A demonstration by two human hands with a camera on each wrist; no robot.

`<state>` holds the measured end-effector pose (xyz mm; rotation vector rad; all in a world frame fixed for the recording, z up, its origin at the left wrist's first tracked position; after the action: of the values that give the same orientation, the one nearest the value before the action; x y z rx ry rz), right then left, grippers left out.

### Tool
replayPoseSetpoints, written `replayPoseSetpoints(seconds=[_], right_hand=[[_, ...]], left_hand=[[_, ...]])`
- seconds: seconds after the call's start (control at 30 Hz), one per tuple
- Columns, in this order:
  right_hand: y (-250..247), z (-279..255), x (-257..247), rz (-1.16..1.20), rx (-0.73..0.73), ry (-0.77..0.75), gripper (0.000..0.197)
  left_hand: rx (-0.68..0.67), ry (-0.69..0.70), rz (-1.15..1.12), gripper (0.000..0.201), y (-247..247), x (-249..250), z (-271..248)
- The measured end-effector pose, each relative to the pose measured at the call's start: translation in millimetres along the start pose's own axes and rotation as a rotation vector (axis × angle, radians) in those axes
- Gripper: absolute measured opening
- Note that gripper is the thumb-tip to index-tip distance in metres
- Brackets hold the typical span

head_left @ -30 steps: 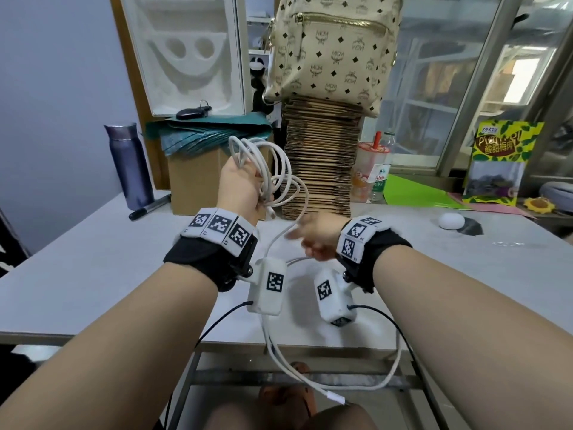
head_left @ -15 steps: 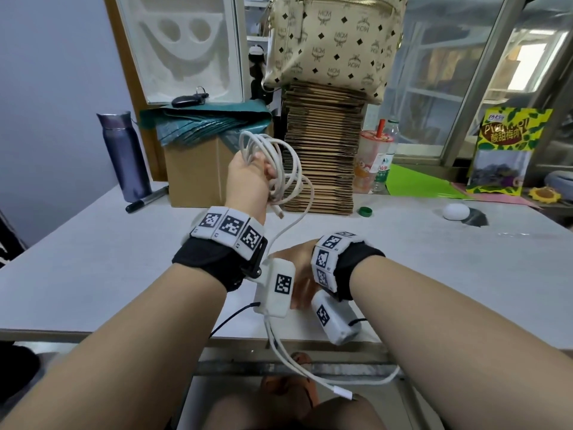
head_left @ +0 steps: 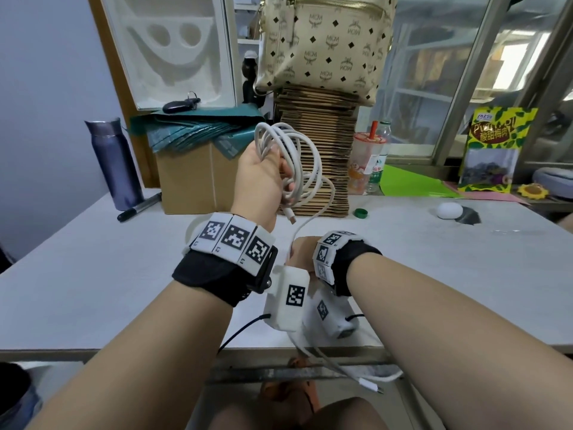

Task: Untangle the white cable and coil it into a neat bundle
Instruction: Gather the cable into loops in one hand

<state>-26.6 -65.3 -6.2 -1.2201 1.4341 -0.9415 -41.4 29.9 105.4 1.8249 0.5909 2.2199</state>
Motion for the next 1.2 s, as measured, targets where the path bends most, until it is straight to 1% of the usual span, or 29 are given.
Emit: replayPoseSetpoints(seconds=[0.07, 0.1, 0.2, 0.33, 0.4, 0.5, 0.53, 0.57, 0.6, 0.63, 0.7, 0.8, 0.83, 0.87, 0.9, 0.93, 1.0, 1.03, 1.07, 1.1, 1.13, 1.2], right_hand=[[-0.7, 11.4, 7.7, 0.073, 0.057, 0.006, 0.030], [0.1, 19.0, 15.0, 0.121, 0.081, 0.036, 0.029], [-24.3, 23.4, 21.9, 0.280, 0.300, 0.105, 0.028], [-54.9, 19.5, 22.5, 0.236, 0.521, 0.158, 0.025], [-59.1, 16.0, 22.6, 0.262, 0.572, 0.190, 0.031], [-51.9, 14.3, 29.4, 0.412, 0.554, 0.276, 0.055], [-50.3, 12.8, 32.1, 0.473, 0.552, 0.283, 0.060], [-50.1, 13.0, 33.3, 0.532, 0.554, 0.266, 0.061], [-50.5, 12.3, 34.2, 0.586, 0.549, 0.237, 0.058], [-50.5, 11.8, 35.4, 0.641, 0.528, 0.224, 0.050], [-50.9, 9.1, 37.1, 0.807, 0.456, 0.239, 0.032], [-57.1, 2.7, 37.4, 1.178, 0.414, 0.231, 0.030], [-58.9, 0.1, 36.2, 1.245, 0.401, 0.213, 0.037], [-59.5, -3.7, 33.6, 1.279, 0.381, 0.188, 0.047], [-58.9, -5.8, 30.9, 1.298, 0.351, 0.158, 0.058], [-58.1, -8.4, 26.8, 1.320, 0.310, 0.127, 0.067], [-57.1, -11.3, 17.2, 1.359, 0.244, 0.053, 0.086], [-56.8, -12.1, 12.8, 1.375, 0.226, 0.019, 0.093], [-57.2, -13.9, 8.6, 1.398, 0.212, -0.004, 0.095], [-57.7, -15.4, 6.1, 1.416, 0.202, -0.017, 0.092], [-58.1, -17.0, 4.5, 1.424, 0.190, -0.023, 0.084], [-57.8, -21.4, 2.1, 1.402, 0.156, -0.037, 0.061]], left_hand=[[-0.009, 0.006, 0.007, 0.028, 1.6, 0.8, 0.4], [-0.007, 0.010, 0.014, 0.028, 1.7, 1.3, 0.8], [0.015, 0.015, 0.026, 0.031, -0.2, 2.0, 3.4], [0.072, -0.012, 0.039, 0.036, -7.0, -2.6, 9.1], [0.074, 0.025, 0.061, 0.034, -8.7, -3.1, 8.4], [0.098, 0.077, 0.113, 0.024, -11.9, -2.7, 4.5], [0.112, 0.072, 0.130, 0.021, -13.5, -4.9, 5.5], [0.129, 0.056, 0.145, 0.020, -15.3, -8.4, 7.2], [0.146, 0.039, 0.155, 0.020, -17.8, -12.0, 9.3], [0.163, 0.023, 0.170, 0.021, -20.1, -15.0, 10.1], [0.195, -0.005, 0.195, 0.021, -25.4, -20.3, 12.9], [0.215, -0.049, 0.303, 0.019, -32.1, -25.6, 15.9], [0.196, -0.047, 0.373, 0.012, -32.8, -27.8, 16.8], [0.185, -0.049, 0.440, 0.008, -33.9, -30.3, 17.2], [0.182, -0.050, 0.487, 0.019, -35.4, -34.4, 19.1], [0.173, -0.055, 0.538, 0.026, -38.4, -42.5, 24.3], [0.132, -0.060, 0.615, 0.024, -39.6, -50.9, 27.6], [0.111, -0.066, 0.661, 0.026, -40.5, -56.6, 29.8], [0.088, -0.055, 0.720, 0.026, -38.9, -54.4, 25.9], [0.073, -0.024, 0.790, 0.024, -38.4, -52.6, 24.1], [0.062, 0.021, 0.873, 0.019, -37.1, -48.8, 21.5], [0.043, 0.127, 1.062, 0.014, -33.5, -37.9, 13.4]])
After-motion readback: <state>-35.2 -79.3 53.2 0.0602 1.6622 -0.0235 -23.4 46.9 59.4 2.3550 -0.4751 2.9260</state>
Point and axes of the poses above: each hand's wrist, its own z-axis towards the middle knuckle, its own y-axis out of the palm, x = y × z, the point moved 6 cm from there along z, towards the middle knuckle, and after that the axes turned 12 degrees about x, right-handed, at the moved point
